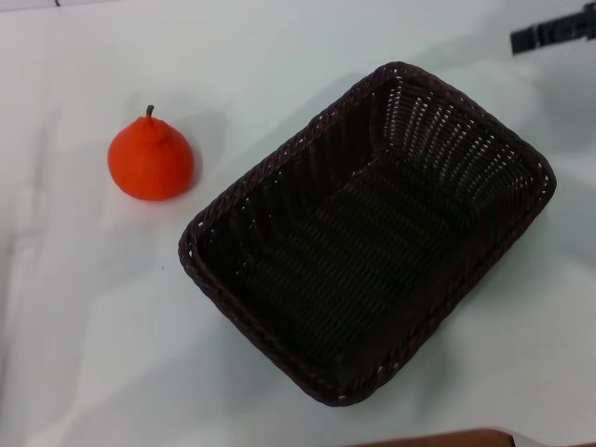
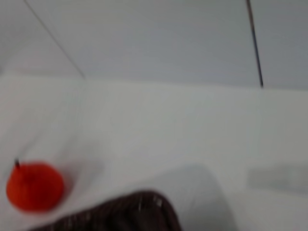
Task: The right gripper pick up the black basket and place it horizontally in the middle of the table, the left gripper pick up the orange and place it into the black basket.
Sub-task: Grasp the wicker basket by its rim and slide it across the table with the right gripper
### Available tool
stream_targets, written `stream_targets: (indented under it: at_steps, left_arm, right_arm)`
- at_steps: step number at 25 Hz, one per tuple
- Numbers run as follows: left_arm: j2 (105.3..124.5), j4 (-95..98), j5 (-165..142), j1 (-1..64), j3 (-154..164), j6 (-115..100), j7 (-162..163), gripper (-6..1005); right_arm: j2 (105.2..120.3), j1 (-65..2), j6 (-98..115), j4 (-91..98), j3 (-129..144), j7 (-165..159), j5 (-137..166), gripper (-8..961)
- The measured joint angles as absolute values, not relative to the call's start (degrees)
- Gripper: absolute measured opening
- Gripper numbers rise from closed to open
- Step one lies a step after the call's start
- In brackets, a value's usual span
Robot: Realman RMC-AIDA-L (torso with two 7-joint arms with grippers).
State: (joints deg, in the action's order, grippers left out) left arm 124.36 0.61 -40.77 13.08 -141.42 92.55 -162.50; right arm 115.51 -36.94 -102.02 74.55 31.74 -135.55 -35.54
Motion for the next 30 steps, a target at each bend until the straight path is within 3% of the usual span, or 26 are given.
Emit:
stream_targets:
  at_steps: [12, 17, 21, 30]
  left_arm:
    - [124.55, 1.0, -40.8, 12.9, -141.4, 92.6, -162.3, 910]
    - [124.56, 1.3, -40.8, 12.7, -141.4, 92.7, -162.2, 909]
    - [124.61, 1.9, -40.9, 12.7, -141.4, 93.0, -162.2, 909]
    - [124.63, 2.1, -41.1, 12.6, -141.2, 93.1, -162.2, 908]
  right_arm:
    - [117.33, -39.6, -97.2, 65.9, 43.5, -137.5, -29.7, 946]
    - [118.91, -40.5, -93.3, 64.6, 45.2, -138.7, -24.4, 939]
    - [119.14, -40.8, -91.6, 63.1, 46.8, -138.3, -24.3, 915]
    - [119.10, -41.4, -89.6, 60.4, 47.3, -137.5, -24.8, 606]
